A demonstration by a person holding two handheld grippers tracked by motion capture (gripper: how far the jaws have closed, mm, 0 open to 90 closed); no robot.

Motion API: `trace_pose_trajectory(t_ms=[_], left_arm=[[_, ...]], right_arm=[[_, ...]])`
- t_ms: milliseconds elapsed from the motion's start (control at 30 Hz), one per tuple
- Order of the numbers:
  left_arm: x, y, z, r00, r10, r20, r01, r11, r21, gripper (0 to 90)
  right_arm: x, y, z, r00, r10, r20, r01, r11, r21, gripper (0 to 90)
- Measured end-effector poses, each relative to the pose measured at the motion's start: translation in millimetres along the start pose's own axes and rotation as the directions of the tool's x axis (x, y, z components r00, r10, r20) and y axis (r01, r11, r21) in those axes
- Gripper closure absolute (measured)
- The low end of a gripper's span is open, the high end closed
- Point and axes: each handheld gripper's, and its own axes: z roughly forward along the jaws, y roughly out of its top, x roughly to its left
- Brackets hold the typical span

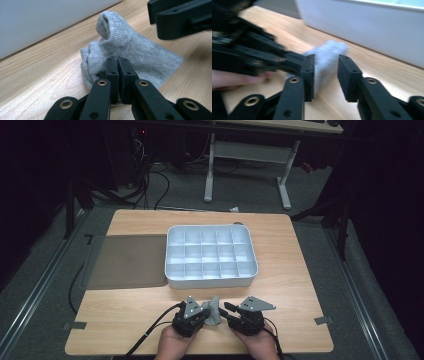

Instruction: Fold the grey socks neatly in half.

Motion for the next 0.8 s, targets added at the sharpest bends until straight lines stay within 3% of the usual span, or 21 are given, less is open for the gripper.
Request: trace_pose_trajectory(t_ms=[33,167,200,233,367,600,700,800], left_arm=[[0.0,0.0,0.0,1.0,0.001,0.0,-0.001,1.0,0.0,87.0],[0.0,0.1,0.0,1.0,0.003,0.001,-0.003,1.0,0.002,86.8],[0.0,0.1,0.0,1.0,0.003,0.001,-0.003,1.0,0.002,86.8],[0.1,0.1,-0.1,1.0,0.003,0.002,-0.003,1.0,0.003,86.7],[-0.3,0.1,0.1,1.0,0.005,0.0,-0.005,1.0,0.002,86.6],[-0.4,0.3,0.1,1.0,0.008,-0.001,-0.008,1.0,0.004,86.7],[-0.6,0.3,0.3,1.0,0.009,-0.001,-0.009,1.0,0.005,86.8],[-1.5,0.3,0.5,0.9999,0.013,-0.008,-0.013,0.9999,0.004,87.4]], right_arm=[[-4.5,-3.0,2.2,0.9997,0.0,0.025,0.0,1.0,0.022,65.5],[-5.3,-5.7,3.6,0.999,-0.016,0.042,0.015,0.999,0.041,66.3],[-4.6,-6.3,5.0,0.9982,-0.016,0.057,0.013,0.999,0.051,69.2],[-3.8,-7.4,6.4,0.998,-0.001,0.063,-0.004,0.998,0.07,79.2],[-0.1,-7.9,8.8,0.999,0.005,0.044,-0.009,0.997,0.075,85.6],[10.3,-7.2,18.2,0.9988,-0.043,0.023,0.04,0.994,0.103,89.1],[14.0,-0.6,21.7,0.9986,-0.05,0.016,0.048,0.995,0.092,90.0],[25.0,5.2,23.3,0.9958,-0.092,0.003,0.092,0.994,0.061,90.0]])
